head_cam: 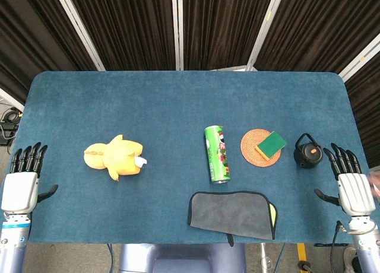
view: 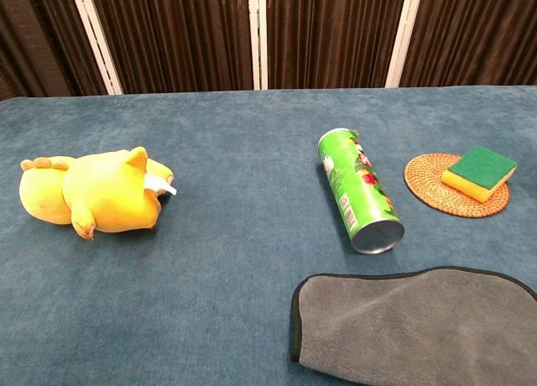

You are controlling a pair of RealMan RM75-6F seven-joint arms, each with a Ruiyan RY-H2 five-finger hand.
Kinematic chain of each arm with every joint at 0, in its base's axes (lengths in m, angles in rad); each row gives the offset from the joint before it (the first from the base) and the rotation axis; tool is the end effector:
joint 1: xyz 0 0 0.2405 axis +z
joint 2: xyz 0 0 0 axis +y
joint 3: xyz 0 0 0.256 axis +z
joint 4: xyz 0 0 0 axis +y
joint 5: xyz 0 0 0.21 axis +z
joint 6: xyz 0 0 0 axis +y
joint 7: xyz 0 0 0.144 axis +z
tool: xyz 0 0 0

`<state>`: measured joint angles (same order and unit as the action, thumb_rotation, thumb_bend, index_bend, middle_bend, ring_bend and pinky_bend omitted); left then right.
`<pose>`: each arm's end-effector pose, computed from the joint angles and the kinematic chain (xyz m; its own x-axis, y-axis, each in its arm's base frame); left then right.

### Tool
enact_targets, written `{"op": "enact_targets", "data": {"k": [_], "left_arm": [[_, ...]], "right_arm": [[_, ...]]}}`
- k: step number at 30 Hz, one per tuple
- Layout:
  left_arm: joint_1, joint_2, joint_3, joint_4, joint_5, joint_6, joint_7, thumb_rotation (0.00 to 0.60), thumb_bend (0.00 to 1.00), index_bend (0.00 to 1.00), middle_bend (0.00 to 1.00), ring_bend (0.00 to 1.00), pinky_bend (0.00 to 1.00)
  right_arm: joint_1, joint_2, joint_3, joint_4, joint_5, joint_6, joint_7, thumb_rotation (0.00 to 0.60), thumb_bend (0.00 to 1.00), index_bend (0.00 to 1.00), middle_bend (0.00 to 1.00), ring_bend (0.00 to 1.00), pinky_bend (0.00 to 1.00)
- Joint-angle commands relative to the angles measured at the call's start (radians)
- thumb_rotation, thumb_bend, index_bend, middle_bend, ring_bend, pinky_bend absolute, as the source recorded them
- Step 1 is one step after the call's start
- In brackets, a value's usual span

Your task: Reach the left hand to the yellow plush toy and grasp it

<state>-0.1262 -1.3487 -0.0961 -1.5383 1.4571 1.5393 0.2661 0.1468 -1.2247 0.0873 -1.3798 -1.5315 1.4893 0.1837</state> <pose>-0.2933 0.2014 0.1077 0.4847 -0.0937 0.8696 0.8742 0.0191 -0.4852 -0.3271 -0.2119 0.1523 0.3369 0.0644 0.9393 -0.9361 -0.0839 0.3415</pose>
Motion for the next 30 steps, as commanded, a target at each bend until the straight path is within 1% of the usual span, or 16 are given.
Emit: {"op": "enact_targets", "data": {"k": [1,21,23,24,25,26,27,29,30], "left_arm": [[0.0,0.0,0.0,0.0,0.0,-0.001,0.0,0.6,0.12,0.0,0.0,0.0,0.0],[-0.008,-0.001,0.002,0.004,-0.003,-0.019,-0.005,0.6,0.14,0.0,0.0,0.0,0.0],[-0.008,-0.001,0.002,0.004,-0.004,-0.021,-0.004,0.6,0.16,0.0,0.0,0.0,0.0],[-0.008,-0.001,0.003,0.004,-0.004,-0.022,-0.003,0.6,0.18,0.0,0.0,0.0,0.0],[-0.009,-0.001,0.003,0.005,-0.004,-0.022,-0.001,0.6,0.26,0.0,0.0,0.0,0.0],[-0.01,-0.001,0.004,0.005,-0.002,-0.024,0.0,0.6,0.4,0.0,0.0,0.0,0.0],[-0.01,-0.001,0.005,0.006,-0.002,-0.025,0.0,0.6,0.5,0.0,0.0,0.0,0.0],[-0.014,-0.002,0.004,0.011,0.0,-0.029,-0.002,0.6,0.82,0.0,0.0,0.0,0.0],[-0.016,-0.002,0.004,0.014,0.0,-0.032,-0.003,0.6,0.9,0.0,0.0,0.0,0.0]], "right_arm": [[0.0,0.0,0.0,0.0,0.0,-0.001,-0.001,0.6,0.06,0.0,0.0,0.0,0.0],[0.004,-0.003,0.002,-0.001,0.005,-0.007,-0.008,0.6,0.06,0.0,0.0,0.0,0.0],[0.004,-0.003,0.002,0.0,0.007,-0.011,-0.008,0.6,0.06,0.0,0.0,0.0,0.0],[0.004,-0.002,0.002,0.0,0.008,-0.012,-0.007,0.6,0.06,0.0,0.0,0.0,0.0],[0.004,-0.003,0.001,0.0,0.009,-0.014,-0.007,0.6,0.06,0.0,0.0,0.0,0.0],[0.004,-0.003,0.001,0.001,0.009,-0.015,-0.006,0.6,0.06,0.0,0.0,0.0,0.0],[0.004,-0.003,0.0,0.001,0.009,-0.015,-0.005,0.6,0.06,0.0,0.0,0.0,0.0],[0.003,-0.003,0.0,0.002,0.009,-0.015,-0.004,0.6,0.06,0.0,0.0,0.0,0.0],[0.003,-0.003,0.0,0.002,0.01,-0.015,-0.004,0.6,0.06,0.0,0.0,0.0,0.0]]}}
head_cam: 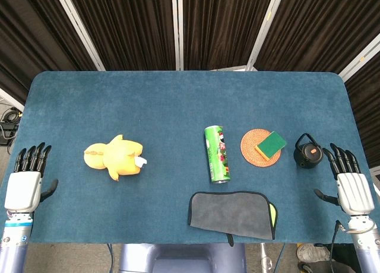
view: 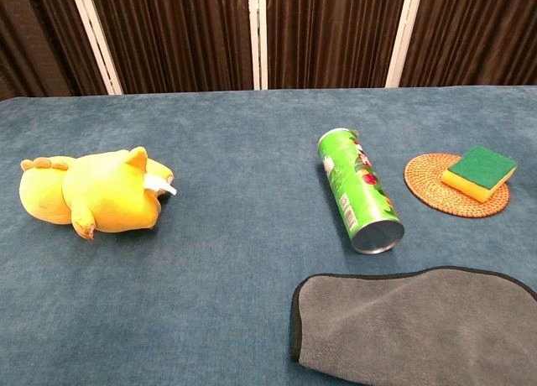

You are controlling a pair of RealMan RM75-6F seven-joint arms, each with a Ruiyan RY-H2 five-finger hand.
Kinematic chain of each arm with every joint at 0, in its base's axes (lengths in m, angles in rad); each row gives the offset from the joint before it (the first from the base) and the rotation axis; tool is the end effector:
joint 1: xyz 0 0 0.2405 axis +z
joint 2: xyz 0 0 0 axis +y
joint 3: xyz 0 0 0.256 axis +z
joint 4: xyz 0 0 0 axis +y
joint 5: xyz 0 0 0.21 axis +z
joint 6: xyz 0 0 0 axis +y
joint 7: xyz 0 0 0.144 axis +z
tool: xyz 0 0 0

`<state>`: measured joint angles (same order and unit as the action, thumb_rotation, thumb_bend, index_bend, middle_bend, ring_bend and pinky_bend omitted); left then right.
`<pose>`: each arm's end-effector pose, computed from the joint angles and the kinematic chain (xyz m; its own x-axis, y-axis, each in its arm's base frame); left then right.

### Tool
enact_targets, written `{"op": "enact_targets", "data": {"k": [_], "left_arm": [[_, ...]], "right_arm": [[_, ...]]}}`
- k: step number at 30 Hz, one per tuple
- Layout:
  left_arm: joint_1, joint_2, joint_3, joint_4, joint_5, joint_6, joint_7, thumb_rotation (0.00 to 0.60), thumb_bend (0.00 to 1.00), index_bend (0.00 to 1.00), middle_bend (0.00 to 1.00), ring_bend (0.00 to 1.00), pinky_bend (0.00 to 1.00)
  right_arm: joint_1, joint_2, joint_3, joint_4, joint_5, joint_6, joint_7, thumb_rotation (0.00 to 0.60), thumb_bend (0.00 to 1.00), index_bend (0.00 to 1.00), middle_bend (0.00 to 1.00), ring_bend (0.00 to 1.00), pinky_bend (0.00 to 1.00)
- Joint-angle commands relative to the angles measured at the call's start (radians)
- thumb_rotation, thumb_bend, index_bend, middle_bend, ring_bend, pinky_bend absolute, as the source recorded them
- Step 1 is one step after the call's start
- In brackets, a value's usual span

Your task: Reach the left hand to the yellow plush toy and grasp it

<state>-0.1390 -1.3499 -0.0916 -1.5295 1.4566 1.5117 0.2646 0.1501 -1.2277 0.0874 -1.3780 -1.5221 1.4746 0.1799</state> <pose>-0.2936 0.2048 0.1034 0.4903 -0.0696 0.8687 0.8709 0.0011 -0.4915 -0.3287 -0.2132 0.1503 0.3396 0.0530 0.9391 -0.9364 -0.0749 0.3428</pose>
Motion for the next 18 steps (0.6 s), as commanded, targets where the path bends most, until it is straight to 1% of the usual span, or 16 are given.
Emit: {"op": "enact_targets", "data": {"k": [1,2,6,10,13,18], "left_arm": [[-0.007,-0.003,-0.001,0.011,-0.001,-0.011,0.0,0.6,0.97,0.0,0.0,0.0,0.0],[-0.01,-0.004,-0.002,0.015,-0.002,-0.015,0.0,0.6,1.0,0.0,0.0,0.0,0.0],[-0.037,-0.019,-0.003,0.047,0.001,-0.057,-0.008,0.6,1.0,0.0,0.0,0.0,0.0],[-0.079,-0.052,0.001,0.109,0.008,-0.121,-0.021,0.6,1.0,0.0,0.0,0.0,0.0],[-0.117,-0.087,-0.001,0.161,0.001,-0.182,-0.022,0.6,1.0,0.0,0.0,0.0,0.0],[-0.172,-0.158,-0.016,0.261,0.009,-0.227,-0.036,0.6,1.0,0.0,0.0,0.0,0.0]], "right_arm": [[0.0,-0.001,0.0,0.0,0.001,-0.001,0.0,0.6,0.06,0.0,0.0,0.0,0.0],[0.0,-0.001,0.0,0.0,0.002,-0.002,0.0,0.6,0.06,0.0,0.0,0.0,0.0],[0.001,-0.001,0.001,-0.003,0.006,-0.005,0.0,0.6,0.06,0.0,0.0,0.0,0.0],[0.001,-0.001,0.003,-0.004,0.01,-0.007,-0.001,0.6,0.06,0.0,0.0,0.0,0.0],[0.0,0.0,0.004,-0.006,0.011,-0.006,0.003,0.6,0.06,0.0,0.0,0.0,0.0],[0.0,0.001,0.006,-0.006,0.013,-0.007,0.008,0.6,0.06,0.0,0.0,0.0,0.0]]}}
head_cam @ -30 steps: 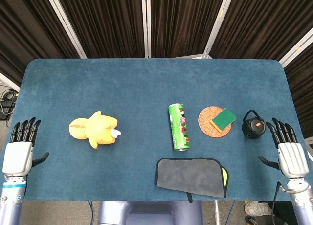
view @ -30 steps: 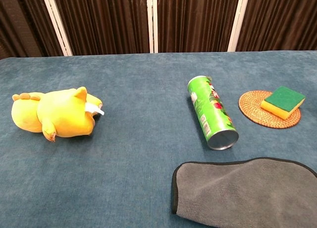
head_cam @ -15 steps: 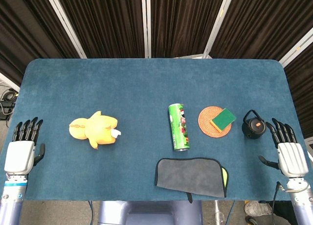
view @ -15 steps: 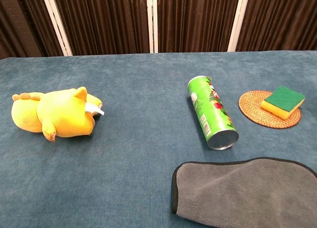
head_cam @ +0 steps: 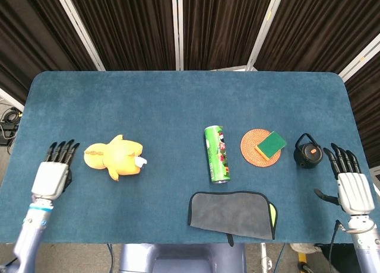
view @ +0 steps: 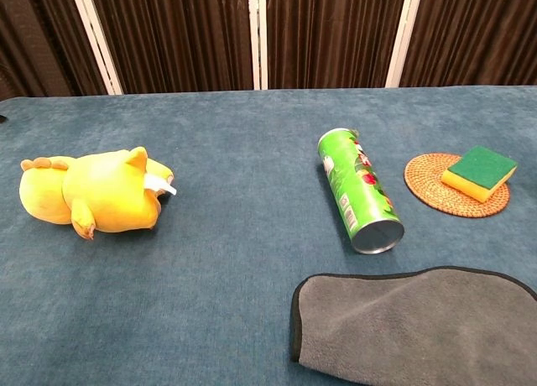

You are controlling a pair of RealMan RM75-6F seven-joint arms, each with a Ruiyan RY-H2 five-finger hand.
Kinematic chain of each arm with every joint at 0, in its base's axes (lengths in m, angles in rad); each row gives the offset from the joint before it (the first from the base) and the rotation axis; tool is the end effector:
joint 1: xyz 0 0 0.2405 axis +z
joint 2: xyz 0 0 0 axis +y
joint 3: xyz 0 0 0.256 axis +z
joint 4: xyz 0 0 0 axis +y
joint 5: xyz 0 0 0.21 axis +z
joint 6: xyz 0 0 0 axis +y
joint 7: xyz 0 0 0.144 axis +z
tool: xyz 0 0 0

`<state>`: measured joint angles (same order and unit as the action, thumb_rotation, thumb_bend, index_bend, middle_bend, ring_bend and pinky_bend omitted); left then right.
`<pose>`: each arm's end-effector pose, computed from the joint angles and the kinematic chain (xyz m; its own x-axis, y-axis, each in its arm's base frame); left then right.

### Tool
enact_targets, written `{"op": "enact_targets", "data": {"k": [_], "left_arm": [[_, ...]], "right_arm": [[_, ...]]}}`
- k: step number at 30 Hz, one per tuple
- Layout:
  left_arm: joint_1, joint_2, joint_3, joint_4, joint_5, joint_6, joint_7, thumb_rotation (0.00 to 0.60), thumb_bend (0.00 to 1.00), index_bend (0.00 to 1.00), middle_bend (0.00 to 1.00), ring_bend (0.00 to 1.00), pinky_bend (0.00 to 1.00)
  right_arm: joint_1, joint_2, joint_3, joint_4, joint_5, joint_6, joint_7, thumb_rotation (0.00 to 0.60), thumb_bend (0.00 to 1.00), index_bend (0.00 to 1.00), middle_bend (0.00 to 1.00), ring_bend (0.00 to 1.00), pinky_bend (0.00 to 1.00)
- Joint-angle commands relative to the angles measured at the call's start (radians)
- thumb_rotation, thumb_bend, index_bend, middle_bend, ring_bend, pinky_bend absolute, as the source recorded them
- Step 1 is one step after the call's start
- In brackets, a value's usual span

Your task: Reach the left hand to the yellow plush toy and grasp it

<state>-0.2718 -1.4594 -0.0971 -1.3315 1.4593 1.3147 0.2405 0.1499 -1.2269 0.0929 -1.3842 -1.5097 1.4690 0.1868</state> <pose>-0.2960 0.2493 0.0573 0.5526 0.0391 0.8325 0.8284 -0.1355 -0.5435 -0.3291 -0.2142 0.1509 0.3264 0.0538 0.9437 -0.9421 -0.0629 0.3294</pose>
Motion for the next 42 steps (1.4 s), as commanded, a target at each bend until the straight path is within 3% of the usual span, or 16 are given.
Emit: {"op": "enact_targets", "data": {"k": [1,11,24,34,42], "left_arm": [[-0.048,-0.06,-0.012,0.08,0.009,-0.035,-0.013,0.6,1.0,0.0,0.0,0.0,0.0],[-0.15,-0.174,-0.036,0.209,0.014,-0.112,0.004,0.6,1.0,0.0,0.0,0.0,0.0],[-0.227,-0.338,-0.019,0.365,-0.019,-0.207,0.037,0.6,1.0,0.0,0.0,0.0,0.0],[-0.248,-0.392,-0.003,0.35,0.023,-0.142,0.096,0.6,1.0,0.0,0.0,0.0,0.0],[-0.248,-0.365,0.0,0.271,0.03,-0.111,0.133,0.6,1.0,0.0,0.0,0.0,0.0]], "right_arm": [[0.0,0.0,0.0,0.0,0.002,-0.001,0.003,0.6,0.06,0.0,0.0,0.0,0.0],[0.0,0.006,0.005,0.003,0.007,-0.004,0.025,0.6,0.06,0.0,0.0,0.0,0.0],[0.001,0.008,0.009,0.007,0.013,-0.007,0.04,0.6,0.06,0.0,0.0,0.0,0.0],[-0.001,0.01,0.009,0.003,0.009,-0.002,0.045,0.6,0.06,0.0,0.0,0.0,0.0],[-0.004,0.015,0.01,0.001,0.007,0.005,0.057,0.6,0.06,0.0,0.0,0.0,0.0]]}}
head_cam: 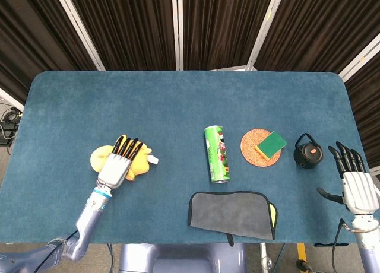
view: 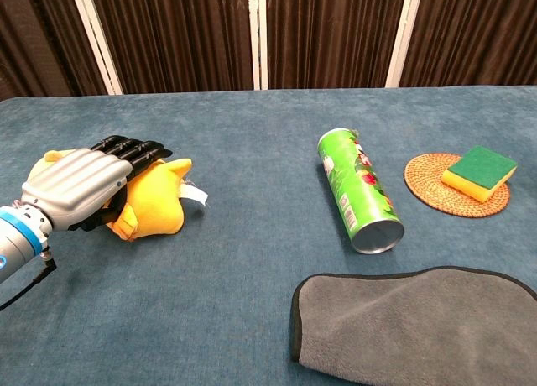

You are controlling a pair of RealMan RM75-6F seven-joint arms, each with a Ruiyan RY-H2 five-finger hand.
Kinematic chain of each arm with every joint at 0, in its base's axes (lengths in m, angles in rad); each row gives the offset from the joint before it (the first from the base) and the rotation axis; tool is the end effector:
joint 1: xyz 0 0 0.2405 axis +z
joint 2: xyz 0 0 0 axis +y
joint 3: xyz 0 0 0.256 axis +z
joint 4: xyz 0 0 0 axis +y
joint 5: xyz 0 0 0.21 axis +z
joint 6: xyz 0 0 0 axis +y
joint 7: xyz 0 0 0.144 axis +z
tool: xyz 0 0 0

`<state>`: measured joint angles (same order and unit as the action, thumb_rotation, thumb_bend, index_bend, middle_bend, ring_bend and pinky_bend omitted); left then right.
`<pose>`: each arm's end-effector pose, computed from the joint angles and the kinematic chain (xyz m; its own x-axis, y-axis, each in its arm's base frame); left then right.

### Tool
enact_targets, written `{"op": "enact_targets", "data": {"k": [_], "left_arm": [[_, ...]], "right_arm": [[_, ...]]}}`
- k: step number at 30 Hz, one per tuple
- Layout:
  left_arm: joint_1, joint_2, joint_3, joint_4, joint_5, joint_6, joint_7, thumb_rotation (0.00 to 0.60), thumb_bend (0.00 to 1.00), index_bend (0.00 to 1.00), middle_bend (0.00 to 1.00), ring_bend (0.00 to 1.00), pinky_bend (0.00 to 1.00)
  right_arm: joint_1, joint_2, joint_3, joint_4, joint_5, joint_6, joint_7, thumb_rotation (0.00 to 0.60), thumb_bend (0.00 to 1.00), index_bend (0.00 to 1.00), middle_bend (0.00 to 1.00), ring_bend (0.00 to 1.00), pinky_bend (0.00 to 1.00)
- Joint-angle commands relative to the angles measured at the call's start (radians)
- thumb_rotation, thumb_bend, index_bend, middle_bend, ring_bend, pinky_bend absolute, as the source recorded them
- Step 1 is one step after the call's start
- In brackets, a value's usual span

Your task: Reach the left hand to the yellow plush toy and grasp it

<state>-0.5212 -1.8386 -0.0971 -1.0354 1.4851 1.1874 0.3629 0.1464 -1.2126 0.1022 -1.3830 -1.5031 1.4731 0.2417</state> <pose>-0.2107 0.2984 -0.0653 0.6215 0.0130 0.7833 0.7243 -0.3905 -0.5682 -0.3310 -0.2151 0.1585 0.2866 0.0661 0.9558 -0.9552 -0.0569 0.2904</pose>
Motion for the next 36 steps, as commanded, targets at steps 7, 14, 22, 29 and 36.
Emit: {"op": "enact_targets", "data": {"k": [7,14,22,29,36], "left_arm": [[0.005,0.036,-0.001,-0.057,-0.014,0.012,0.036,0.6,1.0,0.0,0.0,0.0,0.0],[0.009,0.03,-0.003,-0.014,-0.06,-0.027,0.039,0.6,1.0,0.0,0.0,0.0,0.0],[0.04,0.027,0.005,0.068,-0.076,0.0,0.003,0.6,1.0,0.0,0.0,0.0,0.0],[0.065,0.041,0.001,0.12,-0.071,0.042,-0.082,0.6,1.0,0.0,0.0,0.0,0.0],[0.078,0.071,-0.007,0.124,-0.062,0.08,-0.151,0.6,1.0,0.0,0.0,0.0,0.0]], "right_arm": [[0.0,0.0,-0.002,-0.002,-0.004,-0.001,-0.002,0.6,0.06,0.0,0.0,0.0,0.0],[0.0,0.001,-0.004,-0.005,-0.007,0.001,-0.001,0.6,0.06,0.0,0.0,0.0,0.0],[0.0,0.001,-0.004,-0.007,-0.007,0.001,-0.003,0.6,0.06,0.0,0.0,0.0,0.0],[-0.003,0.001,-0.006,-0.01,-0.014,0.01,-0.009,0.6,0.06,0.0,0.0,0.0,0.0],[-0.002,0.0,-0.007,-0.013,-0.015,0.009,-0.014,0.6,0.06,0.0,0.0,0.0,0.0]]}}
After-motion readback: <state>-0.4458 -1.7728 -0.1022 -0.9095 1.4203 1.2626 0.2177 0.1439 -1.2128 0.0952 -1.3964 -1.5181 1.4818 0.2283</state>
